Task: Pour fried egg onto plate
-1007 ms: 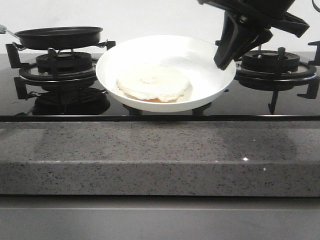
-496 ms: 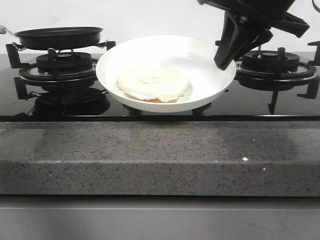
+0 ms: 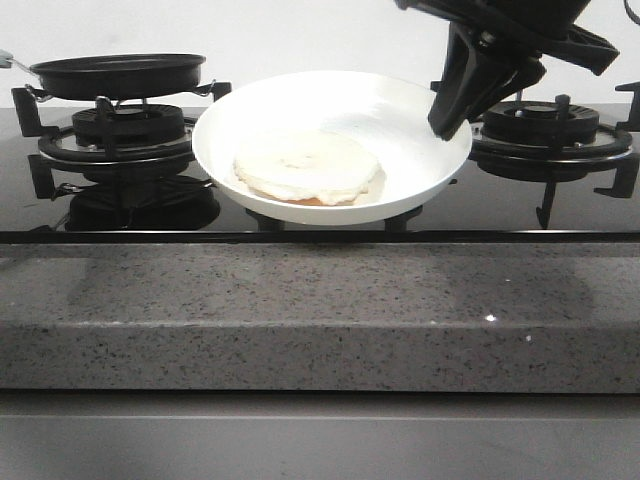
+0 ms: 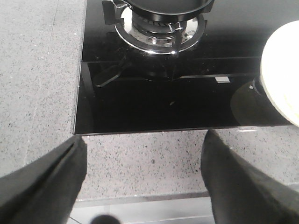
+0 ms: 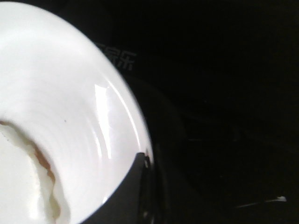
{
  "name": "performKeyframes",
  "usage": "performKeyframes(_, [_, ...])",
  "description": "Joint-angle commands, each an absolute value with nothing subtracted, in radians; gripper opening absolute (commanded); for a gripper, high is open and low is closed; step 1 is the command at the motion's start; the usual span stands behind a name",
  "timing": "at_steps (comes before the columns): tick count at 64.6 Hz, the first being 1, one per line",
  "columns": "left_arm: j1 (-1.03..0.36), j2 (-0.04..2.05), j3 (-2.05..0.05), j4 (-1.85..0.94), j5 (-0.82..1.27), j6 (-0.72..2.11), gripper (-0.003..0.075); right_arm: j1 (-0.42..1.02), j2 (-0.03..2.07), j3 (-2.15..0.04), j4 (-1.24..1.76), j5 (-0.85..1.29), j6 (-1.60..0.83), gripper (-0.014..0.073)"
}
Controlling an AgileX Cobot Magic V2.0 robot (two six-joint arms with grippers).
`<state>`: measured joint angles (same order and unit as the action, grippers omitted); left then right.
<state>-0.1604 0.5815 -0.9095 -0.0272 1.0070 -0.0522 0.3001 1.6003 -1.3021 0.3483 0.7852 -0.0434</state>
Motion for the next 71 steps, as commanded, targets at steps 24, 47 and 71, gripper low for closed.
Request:
performKeyframes(24, [-0.168,0.570,-0.923,-0.036,0.943,-0.063,0.0501,0.299,1.559,-1.327,0.367,0.743,-0.047,-0.0069])
performKeyframes(47, [-0.168,0.570,-0.923,-0.036,0.943,-0.063,0.0501,0.295,1.573,-1.471,0.366,0.821,-0.047,-0.0069])
performKeyframes(71, [-0.168,0.570,-0.923,-0.036,0.943,-0.063,0.0501,0.255,1.818,-1.909,0.362,0.983,0.102,-0.0069])
